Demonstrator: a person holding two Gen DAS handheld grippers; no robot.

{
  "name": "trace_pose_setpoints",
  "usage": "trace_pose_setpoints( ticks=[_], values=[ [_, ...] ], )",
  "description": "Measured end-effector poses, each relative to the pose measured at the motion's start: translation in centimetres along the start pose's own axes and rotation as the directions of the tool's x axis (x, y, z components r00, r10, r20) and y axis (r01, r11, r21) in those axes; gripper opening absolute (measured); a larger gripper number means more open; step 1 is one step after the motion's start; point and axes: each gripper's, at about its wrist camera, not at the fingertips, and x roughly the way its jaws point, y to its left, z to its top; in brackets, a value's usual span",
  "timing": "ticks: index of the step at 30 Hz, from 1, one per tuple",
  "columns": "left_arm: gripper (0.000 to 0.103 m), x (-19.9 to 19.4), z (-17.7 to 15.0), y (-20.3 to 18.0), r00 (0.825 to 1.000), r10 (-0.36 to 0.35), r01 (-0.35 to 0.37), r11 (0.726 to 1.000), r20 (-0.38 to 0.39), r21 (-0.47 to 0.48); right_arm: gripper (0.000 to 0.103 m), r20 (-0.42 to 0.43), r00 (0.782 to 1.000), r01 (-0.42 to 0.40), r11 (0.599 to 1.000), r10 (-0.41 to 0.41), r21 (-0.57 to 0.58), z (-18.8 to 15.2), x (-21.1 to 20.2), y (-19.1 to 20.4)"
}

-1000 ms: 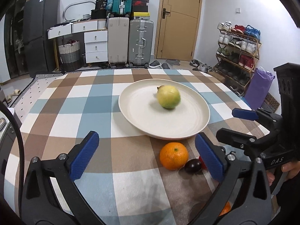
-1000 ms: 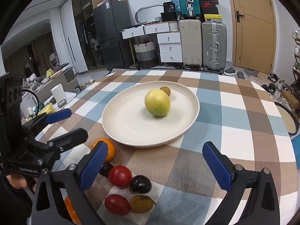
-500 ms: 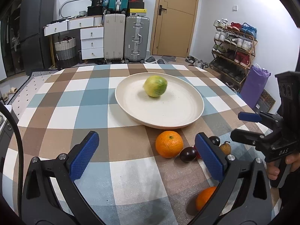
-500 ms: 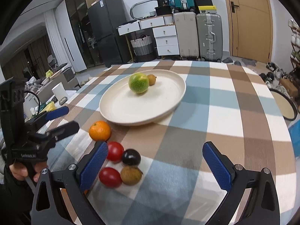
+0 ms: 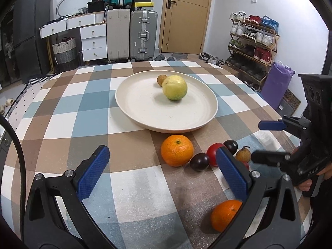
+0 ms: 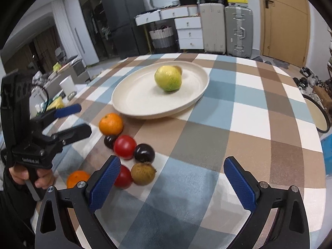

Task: Organize fruits
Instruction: 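Open both grippers and withdraw them from the plate toward the remaining fruits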

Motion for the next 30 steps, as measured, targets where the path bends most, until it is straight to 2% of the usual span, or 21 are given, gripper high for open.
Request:
trace_pose_setpoints(
  ticks=[8, 13, 19, 26, 30],
  values=[
    [0.102, 0.2, 0.1, 0.5, 1.0, 0.001, -0.001, 1.0, -0.008, -0.019, 0.092, -0.036, 0.999, -0.005, 1.0, 0.004, -0.024, -0.3, -0.1, -0.1],
    [0.102, 0.1, 0.1, 0.4, 1.0, 0.002, -0.002, 1.0, -0.003, -0.009, 0.076, -0.056, 0.998, -0.012, 1.0, 0.011, -0.023, -0.4, -0.1, -0.6],
    [0.102, 0.1, 0.0, 0.4, 1.0, 0.002, -0.002, 1.0, -0.004, -0.01, 0.072, -0.078, 0.996, -0.043, 0.998, 0.039, -0.047, -0.6, 0.2, 0.0],
    [0.102, 0.1, 0.1, 0.4, 1.0, 0.006, -0.006, 1.0, -0.005, -0.005, 0.067, -0.086, 0.996, -0.042, 0.996, 0.036, -0.077, -0.9, 0.5, 0.9],
    [0.102, 0.0, 0.1, 0.4, 1.0, 0.008, -0.008, 1.0, -0.003, -0.008, 0.054, -0.076, 0.996, -0.046, 0.995, 0.039, -0.09, -1.0, 0.5, 1.5]
  ],
)
